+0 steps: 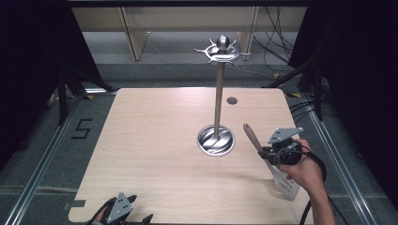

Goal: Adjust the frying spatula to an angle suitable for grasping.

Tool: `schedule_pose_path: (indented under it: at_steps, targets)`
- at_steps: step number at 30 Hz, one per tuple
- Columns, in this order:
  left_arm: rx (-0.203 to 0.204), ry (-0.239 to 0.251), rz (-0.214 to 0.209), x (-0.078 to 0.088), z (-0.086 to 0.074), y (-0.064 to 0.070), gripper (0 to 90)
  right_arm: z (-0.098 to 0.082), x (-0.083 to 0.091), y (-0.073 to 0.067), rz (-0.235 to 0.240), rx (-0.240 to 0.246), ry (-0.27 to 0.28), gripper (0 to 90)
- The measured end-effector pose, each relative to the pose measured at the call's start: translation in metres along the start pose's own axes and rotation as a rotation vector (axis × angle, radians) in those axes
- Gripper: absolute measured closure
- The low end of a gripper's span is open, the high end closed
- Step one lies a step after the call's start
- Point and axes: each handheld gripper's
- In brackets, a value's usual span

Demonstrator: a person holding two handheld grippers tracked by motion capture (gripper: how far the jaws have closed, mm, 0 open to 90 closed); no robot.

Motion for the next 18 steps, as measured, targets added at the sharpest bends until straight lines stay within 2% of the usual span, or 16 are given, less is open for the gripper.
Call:
schedule_pose_path:
  at_steps: [1, 3, 4, 5, 6, 7, 9, 12, 13, 15, 16, 17, 18]
  targets:
    - [0.063, 0.008, -0.008, -0.001, 0.000, 0.005, 16.6, 0.001, 0.005, 0.002, 0.005, 0.000, 0.016, 75.9]
    - [0.052, -0.003, 0.001, 0.000, 0.000, 0.004, 16.6, 0.001, 0.007, 0.003, 0.006, -0.005, 0.048, 75.9]
    - [0.048, -0.008, 0.000, 0.000, 0.000, 0.003, 16.6, 0.001, 0.011, 0.004, 0.007, -0.013, 0.044, 75.9]
    - [0.056, 0.011, -0.005, -0.001, 0.000, 0.004, 16.6, 0.002, 0.013, 0.005, 0.012, -0.003, 0.055, 76.0]
    - [0.053, -0.007, 0.009, 0.000, 0.000, 0.003, 16.6, 0.001, 0.015, 0.003, 0.023, -0.025, 0.066, 76.0]
    - [0.039, -0.006, 0.014, 0.000, 0.000, 0.002, 16.6, 0.002, 0.016, 0.005, 0.030, -0.018, 0.077, 75.9]
    - [0.054, -0.003, 0.014, 0.000, -0.001, 0.003, 16.7, 0.001, 0.018, 0.006, 0.036, -0.045, 0.085, 76.0]
    - [0.054, -0.002, 0.013, 0.000, -0.001, 0.003, 16.7, 0.002, 0.020, 0.009, 0.034, -0.025, 0.130, 75.9]
    - [0.033, -0.002, 0.012, 0.000, 0.000, 0.001, 16.7, 0.003, 0.021, 0.009, 0.043, -0.034, 0.133, 76.0]
    - [0.047, -0.012, 0.006, 0.001, -0.001, 0.002, 16.7, 0.003, 0.023, 0.007, 0.045, -0.044, 0.155, 76.0]
    - [0.045, 0.003, 0.007, 0.000, 0.000, 0.003, 16.8, 0.004, 0.025, 0.007, 0.060, -0.043, 0.156, 76.0]
    - [0.011, 0.003, 0.010, 0.001, 0.001, 0.001, 16.9, 0.005, 0.026, 0.006, 0.066, -0.059, 0.158, 76.0]
    - [0.012, 0.003, 0.009, 0.002, 0.001, 0.000, 17.0, 0.005, 0.026, 0.006, 0.059, -0.066, 0.180, 76.0]
Point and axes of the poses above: each handheld gripper's, and its own axes: x roughly backward along the jaws, z roughly out of its top, y roughly to its right, and after that the axes turned 4 degrees about -x, right-handed
